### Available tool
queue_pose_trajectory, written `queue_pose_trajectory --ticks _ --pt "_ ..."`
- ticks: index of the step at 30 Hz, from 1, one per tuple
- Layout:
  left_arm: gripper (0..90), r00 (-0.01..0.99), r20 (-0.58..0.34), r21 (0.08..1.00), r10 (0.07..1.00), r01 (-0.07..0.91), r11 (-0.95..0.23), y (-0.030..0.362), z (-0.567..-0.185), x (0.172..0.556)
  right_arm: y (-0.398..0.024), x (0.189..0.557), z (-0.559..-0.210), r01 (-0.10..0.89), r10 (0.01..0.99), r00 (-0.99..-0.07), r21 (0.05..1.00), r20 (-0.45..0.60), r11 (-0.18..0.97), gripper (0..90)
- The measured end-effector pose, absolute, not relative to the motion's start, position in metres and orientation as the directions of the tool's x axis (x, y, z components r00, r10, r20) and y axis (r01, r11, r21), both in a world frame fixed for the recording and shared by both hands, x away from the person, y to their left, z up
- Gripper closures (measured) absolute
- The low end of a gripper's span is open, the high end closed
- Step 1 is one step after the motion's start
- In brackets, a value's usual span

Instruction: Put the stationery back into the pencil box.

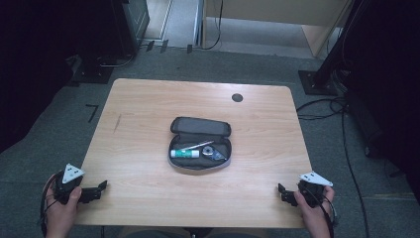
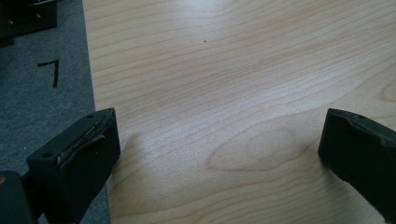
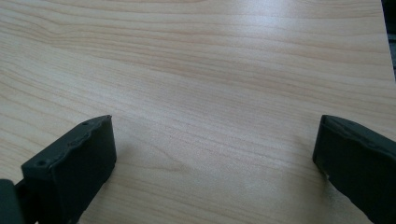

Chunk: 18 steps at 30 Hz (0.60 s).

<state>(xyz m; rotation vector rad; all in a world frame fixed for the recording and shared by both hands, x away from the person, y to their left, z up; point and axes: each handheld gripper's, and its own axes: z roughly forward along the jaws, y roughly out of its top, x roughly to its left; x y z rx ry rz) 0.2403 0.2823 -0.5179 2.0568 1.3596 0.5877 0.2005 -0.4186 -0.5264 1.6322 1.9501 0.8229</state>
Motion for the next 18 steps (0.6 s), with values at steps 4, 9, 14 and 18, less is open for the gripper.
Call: queue_pose_trajectory --ticks 4,9,14,18 --pt "0.0 0.386 0.032 0.688 0.922 0.66 -0.3 0.2824 -0.518 0.2406 -0.4187 0.2008 -0.5265 0.704 0.982 -0.185 0.701 0.026 0.114 0.0" --pt "0.0 0.39 0.015 0.682 0.921 0.67 -0.295 0.284 -0.5181 0.2418 -0.4187 0.2008 -0.5265 0.704 0.982 -0.185 0.701 0.026 0.114 0.0" --pt "0.0 0.393 0.014 0.681 0.919 0.669 -0.297 0.284 -0.5181 0.2419 -0.4187 0.2008 -0.5265 0.704 0.982 -0.185 0.701 0.026 0.114 0.0" --pt "0.0 0.394 0.014 0.681 0.919 0.669 -0.297 0.284 -0.5181 0.2419 -0.4187 0.2008 -0.5264 0.704 0.982 -0.185 0.701 0.026 0.114 0.0"
